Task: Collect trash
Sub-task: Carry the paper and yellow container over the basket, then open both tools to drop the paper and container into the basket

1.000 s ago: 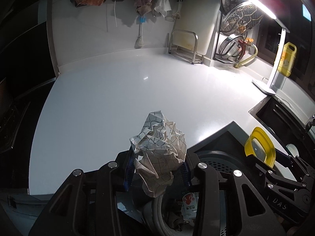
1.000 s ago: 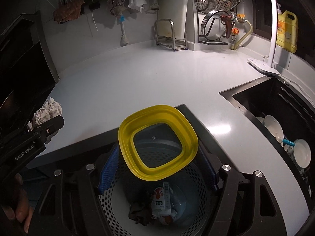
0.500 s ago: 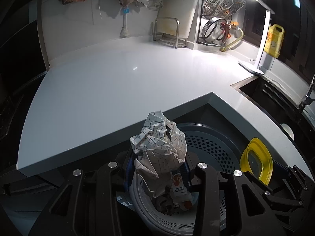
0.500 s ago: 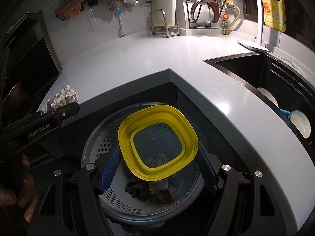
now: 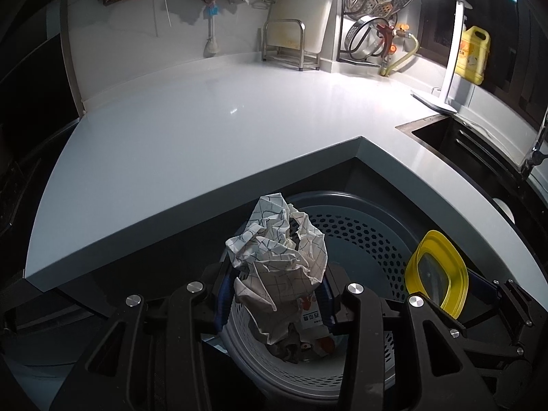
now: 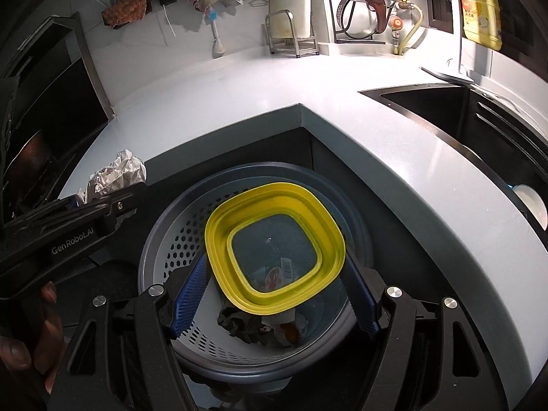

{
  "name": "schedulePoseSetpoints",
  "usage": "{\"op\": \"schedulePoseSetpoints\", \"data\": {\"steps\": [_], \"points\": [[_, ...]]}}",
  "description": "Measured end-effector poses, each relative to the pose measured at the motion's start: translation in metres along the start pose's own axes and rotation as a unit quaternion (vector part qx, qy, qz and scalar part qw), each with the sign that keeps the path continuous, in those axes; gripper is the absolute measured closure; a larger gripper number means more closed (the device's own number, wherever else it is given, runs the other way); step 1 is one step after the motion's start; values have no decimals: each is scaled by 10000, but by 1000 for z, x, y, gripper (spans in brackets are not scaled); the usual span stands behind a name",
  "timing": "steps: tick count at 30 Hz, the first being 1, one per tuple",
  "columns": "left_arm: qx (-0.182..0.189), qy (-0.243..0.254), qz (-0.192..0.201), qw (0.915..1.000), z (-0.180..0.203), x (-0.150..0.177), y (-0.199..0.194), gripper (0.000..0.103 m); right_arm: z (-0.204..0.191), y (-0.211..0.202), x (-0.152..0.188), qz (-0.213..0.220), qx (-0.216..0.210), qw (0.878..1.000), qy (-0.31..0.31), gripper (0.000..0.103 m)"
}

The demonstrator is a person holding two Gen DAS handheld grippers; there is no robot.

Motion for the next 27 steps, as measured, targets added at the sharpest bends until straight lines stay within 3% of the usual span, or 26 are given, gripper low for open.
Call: {"op": "schedulePoseSetpoints", "data": {"steps": [5, 7, 11, 27], "points": [[-22, -11, -25, 10000, -2, 3, 0, 54, -1, -3, -2, 92, -41, 9999, -38, 31], [-19, -30, -10, 10000, -3, 3, -1, 42, -4, -5, -3, 117, 4, 9999, -98, 24], [-46, -78, 69, 9999, -7, 5, -6, 29, -6, -10, -3, 206, 37, 9997, -127, 21], [-99, -132, 216, 9996, -12, 12, -23, 21, -7, -22, 6, 318, 184, 9993, 117, 21]]}}
Point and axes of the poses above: each gripper's, at about its wrist camera, not at the fingertips, and y roughly the way its jaws point, z to its right, x to its underside, the point moved 4 cm from there along y, roughly the way its jaws point, and after that the axes turned 14 degrees about -z, right-handed, at the moved point
